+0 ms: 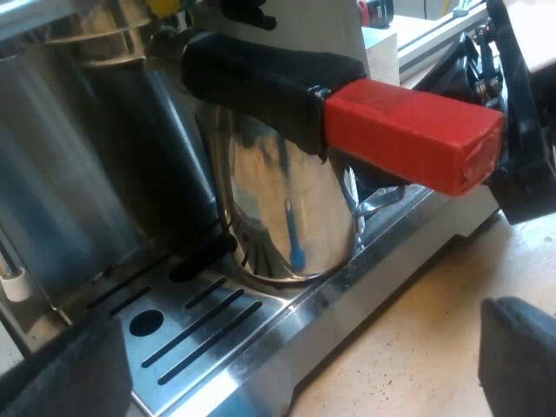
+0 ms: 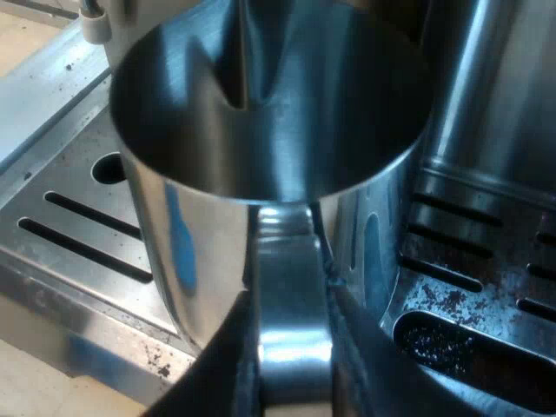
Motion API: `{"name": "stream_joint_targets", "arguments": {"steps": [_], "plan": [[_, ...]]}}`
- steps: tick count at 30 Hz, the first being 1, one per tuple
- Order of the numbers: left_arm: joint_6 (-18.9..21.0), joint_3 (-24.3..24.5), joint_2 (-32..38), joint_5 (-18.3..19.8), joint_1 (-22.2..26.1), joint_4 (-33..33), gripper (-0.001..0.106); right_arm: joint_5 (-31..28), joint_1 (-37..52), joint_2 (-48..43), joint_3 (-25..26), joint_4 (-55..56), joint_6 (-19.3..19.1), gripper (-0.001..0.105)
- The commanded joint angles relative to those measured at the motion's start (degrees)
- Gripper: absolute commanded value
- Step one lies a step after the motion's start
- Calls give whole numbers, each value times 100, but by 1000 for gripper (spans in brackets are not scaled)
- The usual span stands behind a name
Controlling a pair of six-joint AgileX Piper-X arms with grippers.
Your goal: Place mug into machine
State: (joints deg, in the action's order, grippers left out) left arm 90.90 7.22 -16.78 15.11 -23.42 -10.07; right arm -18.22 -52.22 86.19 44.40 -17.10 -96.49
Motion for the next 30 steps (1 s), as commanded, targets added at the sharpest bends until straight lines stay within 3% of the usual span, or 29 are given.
{"name": "stream_joint_targets", "arguments": {"steps": [1, 3, 5, 11, 18, 27, 30], "plan": [[17, -9, -6, -30, -27, 128, 82, -1, 23, 7, 56, -76, -24, 38], [17, -9, -6, -30, -27, 128, 82, -1, 23, -10, 56, -76, -24, 51], [17, -9, -6, -30, -27, 128, 82, -1, 7, -45, 56, -76, -13, 51], [17, -9, -6, -30, -27, 128, 82, -167, -4, -298, -21, -65, -13, 51], [17, -9, -6, -30, -27, 135, 82, -216, -105, -739, -599, -145, 28, 47], [33, -9, -6, -30, -27, 135, 82, -512, -340, -759, -1515, -1835, -36, 46], [33, -9, -6, -30, -27, 135, 82, -512, -340, -582, -1537, -2102, -189, 39]]}}
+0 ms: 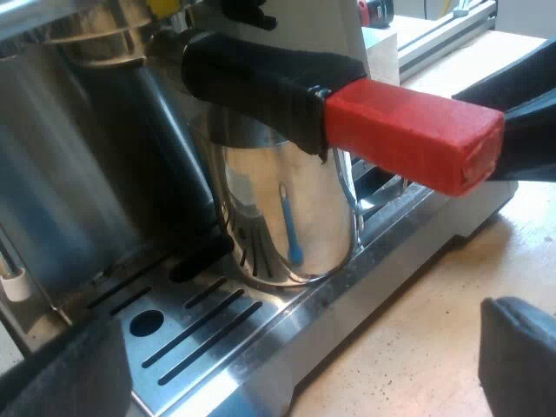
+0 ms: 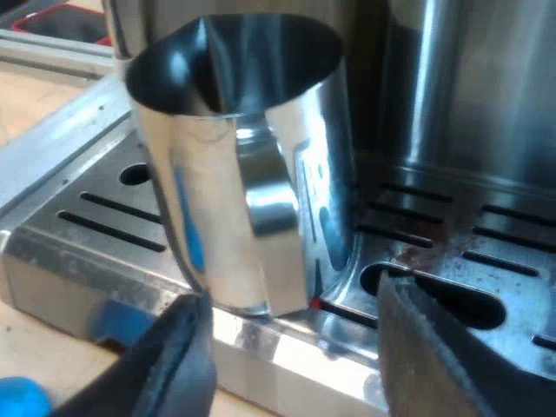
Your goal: Place mug into machine
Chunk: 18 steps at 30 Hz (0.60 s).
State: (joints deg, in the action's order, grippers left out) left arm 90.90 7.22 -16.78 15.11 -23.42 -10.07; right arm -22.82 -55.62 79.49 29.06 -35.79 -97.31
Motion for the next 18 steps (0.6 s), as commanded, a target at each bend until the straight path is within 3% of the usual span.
{"name": "stream_joint_targets", "arguments": {"steps": [1, 12, 18], "plan": [[33, -9, -6, -30, -27, 135, 82, -52, 0, 141, -3, -316, -107, 36], [33, -9, -6, -30, -27, 135, 82, -85, 23, 1153, 83, -1652, -205, 33], [33, -9, -6, -30, -27, 135, 82, -127, 277, 1444, 321, -1761, -205, 39]]}}
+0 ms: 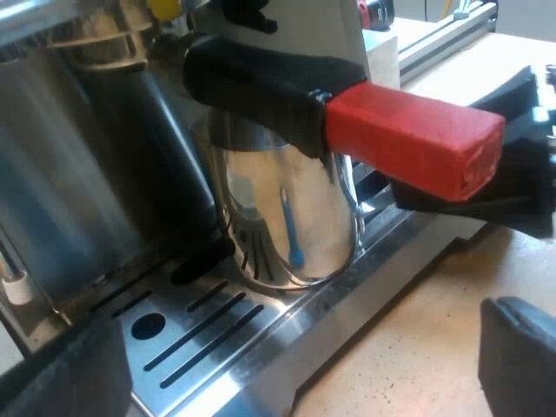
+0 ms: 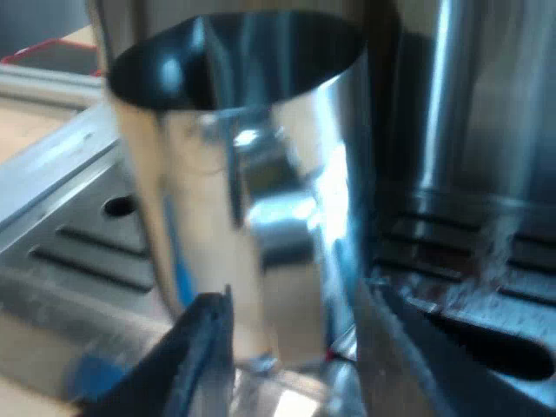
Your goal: Place mug into machine
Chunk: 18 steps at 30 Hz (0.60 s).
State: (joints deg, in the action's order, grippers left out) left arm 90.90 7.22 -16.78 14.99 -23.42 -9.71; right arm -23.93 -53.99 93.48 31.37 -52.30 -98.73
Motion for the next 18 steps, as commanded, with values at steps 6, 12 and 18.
{"name": "stream_joint_targets", "arguments": {"steps": [6, 12, 18], "plan": [[33, -9, -6, -19, -27, 98, 82, 463, 238, 252, 302, -99, -62, 39], [33, -9, -6, -19, -27, 98, 82, 488, 238, 479, 539, -102, -62, 39], [33, -9, -6, -19, -27, 98, 82, 488, 241, 654, 805, 27, -62, 39]]}}
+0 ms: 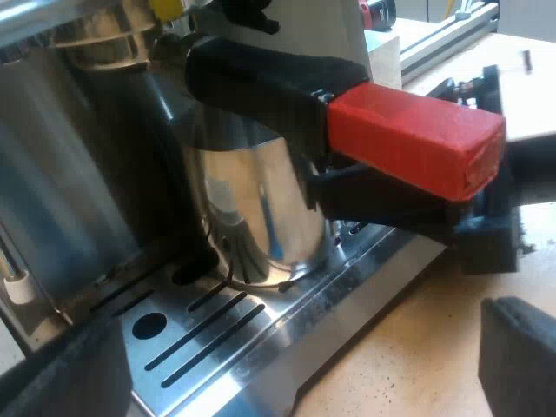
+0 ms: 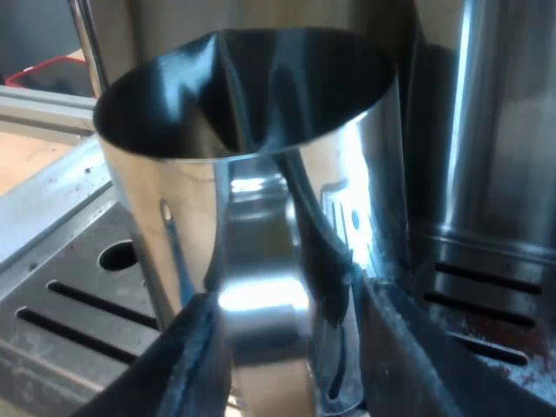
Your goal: Place mug into machine
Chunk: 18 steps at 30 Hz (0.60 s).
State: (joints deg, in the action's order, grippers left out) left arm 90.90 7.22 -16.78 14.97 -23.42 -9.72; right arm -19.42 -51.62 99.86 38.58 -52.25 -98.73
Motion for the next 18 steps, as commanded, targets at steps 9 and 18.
{"name": "stream_joint_targets", "arguments": {"steps": [9, 18], "plan": [[33, -9, -6, -17, -27, 100, 82, 167, 4, 299, 623, 112, -62, 39], [33, -9, -6, -17, -27, 100, 82, 85, -10, 245, 682, 425, -50, 39]]}}
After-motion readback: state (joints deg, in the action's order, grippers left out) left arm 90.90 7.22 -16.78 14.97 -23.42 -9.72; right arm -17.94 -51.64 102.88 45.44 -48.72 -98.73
